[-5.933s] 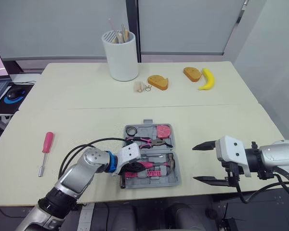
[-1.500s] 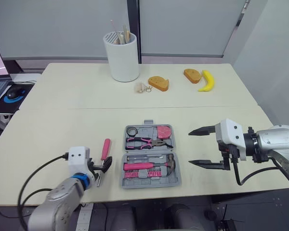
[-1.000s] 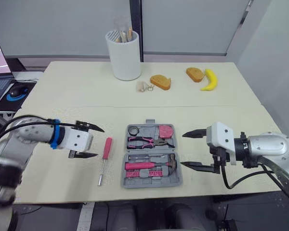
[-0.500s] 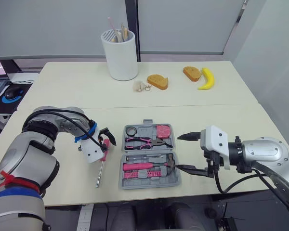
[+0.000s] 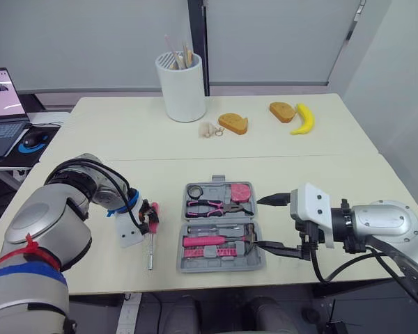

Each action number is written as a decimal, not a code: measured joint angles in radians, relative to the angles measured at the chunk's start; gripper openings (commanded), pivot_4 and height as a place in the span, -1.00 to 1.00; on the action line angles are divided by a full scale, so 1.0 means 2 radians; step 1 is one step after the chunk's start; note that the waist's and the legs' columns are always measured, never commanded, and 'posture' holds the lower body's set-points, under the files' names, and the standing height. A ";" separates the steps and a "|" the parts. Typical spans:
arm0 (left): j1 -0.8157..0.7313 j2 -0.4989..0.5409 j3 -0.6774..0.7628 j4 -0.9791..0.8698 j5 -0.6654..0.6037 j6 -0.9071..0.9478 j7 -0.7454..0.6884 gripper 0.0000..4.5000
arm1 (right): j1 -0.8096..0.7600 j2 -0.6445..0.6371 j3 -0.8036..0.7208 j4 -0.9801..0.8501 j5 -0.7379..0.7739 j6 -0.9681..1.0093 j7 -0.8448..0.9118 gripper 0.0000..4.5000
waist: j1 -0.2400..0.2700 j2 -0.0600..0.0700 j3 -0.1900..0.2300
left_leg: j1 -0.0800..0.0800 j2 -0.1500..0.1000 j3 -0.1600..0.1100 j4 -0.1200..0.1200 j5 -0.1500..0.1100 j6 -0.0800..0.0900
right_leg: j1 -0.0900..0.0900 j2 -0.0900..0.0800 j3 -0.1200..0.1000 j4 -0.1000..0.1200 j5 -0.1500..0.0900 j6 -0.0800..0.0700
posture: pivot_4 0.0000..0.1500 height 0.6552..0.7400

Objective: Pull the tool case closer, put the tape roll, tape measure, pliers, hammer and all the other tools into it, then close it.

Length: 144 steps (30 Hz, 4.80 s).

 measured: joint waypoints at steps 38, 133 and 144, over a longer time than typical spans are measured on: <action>0.110 0.108 0.331 0.144 -0.298 -0.138 -0.345 -0.76 | -0.040 0.023 0.074 0.049 -0.050 -0.049 0.027 1.00 | -0.012 -0.012 0.007 | -0.001 0.003 0.001 0.000 -0.001 0.001 | -0.002 -0.003 -0.001 0.000 0.001 -0.002 | 1.00 0.85; 0.596 -0.164 0.629 -0.649 -0.825 0.958 -0.172 0.98 | -0.098 0.081 0.127 0.065 -0.087 -0.048 0.041 1.00 | -0.014 -0.012 0.008 | -0.001 0.001 -0.006 0.000 -0.001 0.000 | -0.001 -0.005 -0.003 0.000 0.000 -0.003 | 1.00 0.85; 0.570 -0.163 0.617 -0.630 -0.806 0.970 -0.160 -0.11 | -0.098 0.082 0.128 0.065 -0.087 -0.049 0.041 1.00 | -0.014 -0.012 0.008 | -0.001 0.001 -0.006 0.000 -0.001 0.000 | 0.000 -0.005 -0.003 0.000 0.000 -0.003 | 1.00 0.85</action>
